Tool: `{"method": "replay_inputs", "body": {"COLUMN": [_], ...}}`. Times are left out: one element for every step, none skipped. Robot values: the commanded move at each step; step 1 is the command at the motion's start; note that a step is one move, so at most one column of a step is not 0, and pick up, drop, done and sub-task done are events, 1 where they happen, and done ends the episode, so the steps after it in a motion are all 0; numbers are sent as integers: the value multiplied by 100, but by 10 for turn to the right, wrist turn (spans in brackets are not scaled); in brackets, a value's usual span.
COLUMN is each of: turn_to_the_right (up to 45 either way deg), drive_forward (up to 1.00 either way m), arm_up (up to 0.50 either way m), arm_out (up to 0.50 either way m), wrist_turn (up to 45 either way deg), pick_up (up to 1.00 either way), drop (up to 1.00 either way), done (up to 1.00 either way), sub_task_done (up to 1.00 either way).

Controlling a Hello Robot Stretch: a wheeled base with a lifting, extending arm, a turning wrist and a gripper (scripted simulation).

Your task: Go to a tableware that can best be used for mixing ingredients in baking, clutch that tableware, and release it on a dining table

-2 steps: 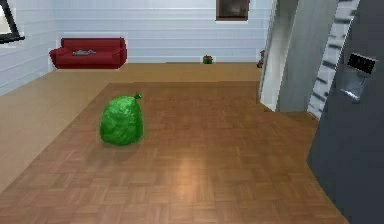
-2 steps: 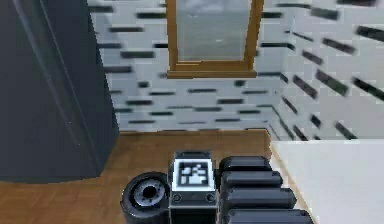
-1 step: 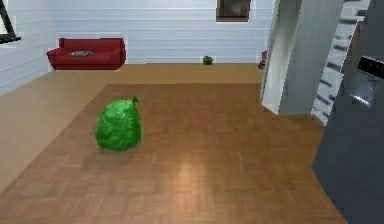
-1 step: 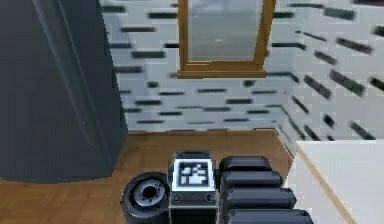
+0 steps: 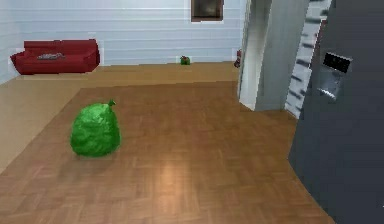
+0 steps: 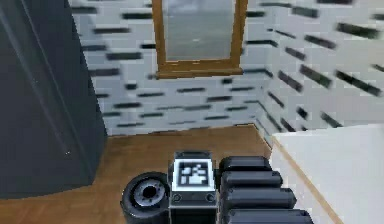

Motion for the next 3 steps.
{"method": "replay_inputs", "body": {"turn_to_the_right": [0,0,30], "drive_forward": [100,100,0], "arm_up": [0,0,0], "arm_out": [0,0,0], "wrist_turn": [0,0,0], "pick_up": [0,0,0], "drop": [0,0,0], "done": [0,0,0], "sub_task_done": [0,0,0]}}
